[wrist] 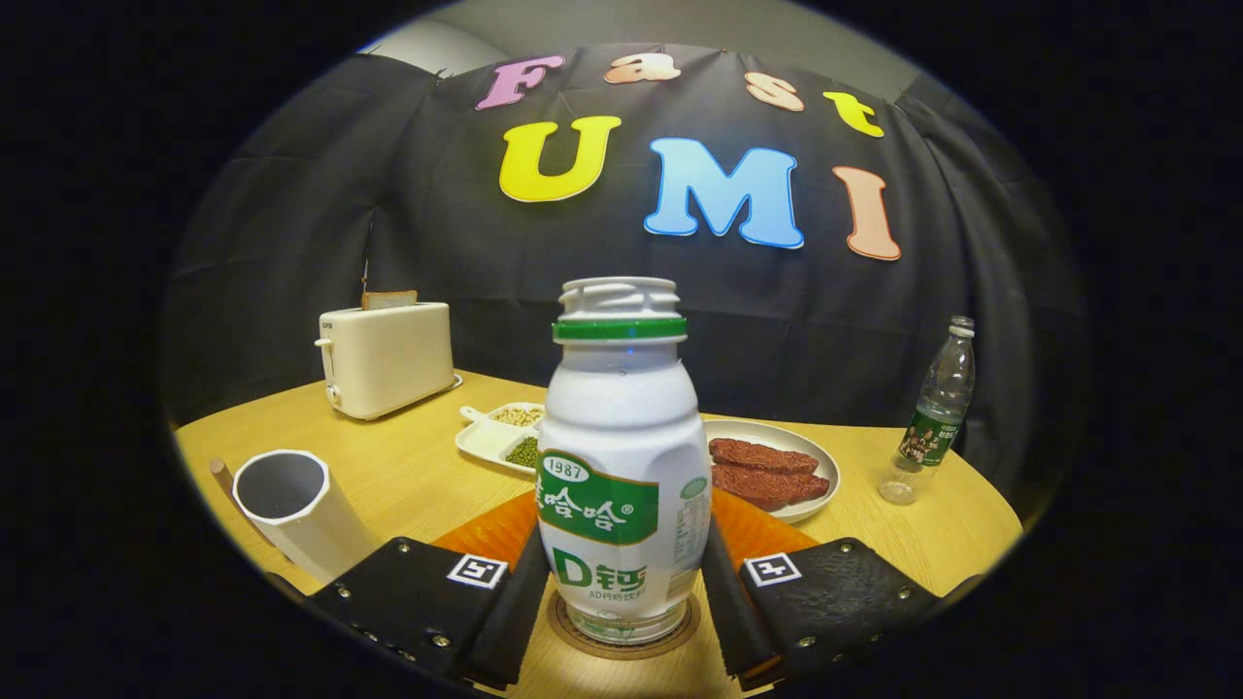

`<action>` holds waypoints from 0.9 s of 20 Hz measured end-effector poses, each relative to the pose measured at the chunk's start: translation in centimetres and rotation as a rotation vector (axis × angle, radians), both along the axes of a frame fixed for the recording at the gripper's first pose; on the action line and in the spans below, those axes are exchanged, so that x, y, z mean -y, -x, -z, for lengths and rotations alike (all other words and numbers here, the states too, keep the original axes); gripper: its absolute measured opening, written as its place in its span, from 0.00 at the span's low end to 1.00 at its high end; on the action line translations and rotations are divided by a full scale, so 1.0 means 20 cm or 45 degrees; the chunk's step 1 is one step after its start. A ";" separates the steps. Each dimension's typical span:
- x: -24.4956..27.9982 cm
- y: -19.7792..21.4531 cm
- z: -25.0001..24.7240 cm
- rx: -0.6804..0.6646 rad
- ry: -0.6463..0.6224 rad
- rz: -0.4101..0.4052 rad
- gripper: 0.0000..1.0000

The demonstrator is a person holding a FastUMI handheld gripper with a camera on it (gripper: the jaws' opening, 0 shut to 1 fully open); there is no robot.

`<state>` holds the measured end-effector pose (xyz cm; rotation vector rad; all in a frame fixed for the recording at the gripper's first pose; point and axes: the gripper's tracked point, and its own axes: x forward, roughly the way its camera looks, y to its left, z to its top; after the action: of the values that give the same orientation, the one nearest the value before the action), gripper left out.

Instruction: Take the bottle from table, then pour the juice into the cup, finally place the bottle on the coaster

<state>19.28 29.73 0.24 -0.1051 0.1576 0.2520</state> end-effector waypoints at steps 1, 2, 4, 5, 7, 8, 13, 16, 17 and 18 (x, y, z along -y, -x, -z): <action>0.00 0.00 -0.01 0.014 -0.009 -0.001 0.74; 0.01 0.00 -0.01 0.008 -0.014 -0.001 0.74; 0.01 0.00 -0.01 0.019 -0.035 0.001 0.74; 0.02 0.00 -0.01 0.026 -0.039 -0.001 0.74; 0.02 -0.01 0.00 0.029 -0.038 -0.001 0.76; 0.03 0.00 0.00 0.028 -0.033 0.005 0.76; 0.04 0.01 -0.01 0.026 -0.029 0.006 0.93; 0.05 0.05 -0.11 0.068 -0.042 0.019 0.97; 0.05 0.06 -0.14 0.080 -0.037 0.030 0.97; 0.05 0.09 -0.18 0.090 -0.025 0.034 0.97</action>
<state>17.47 28.79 3.93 -0.0919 0.0858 0.2227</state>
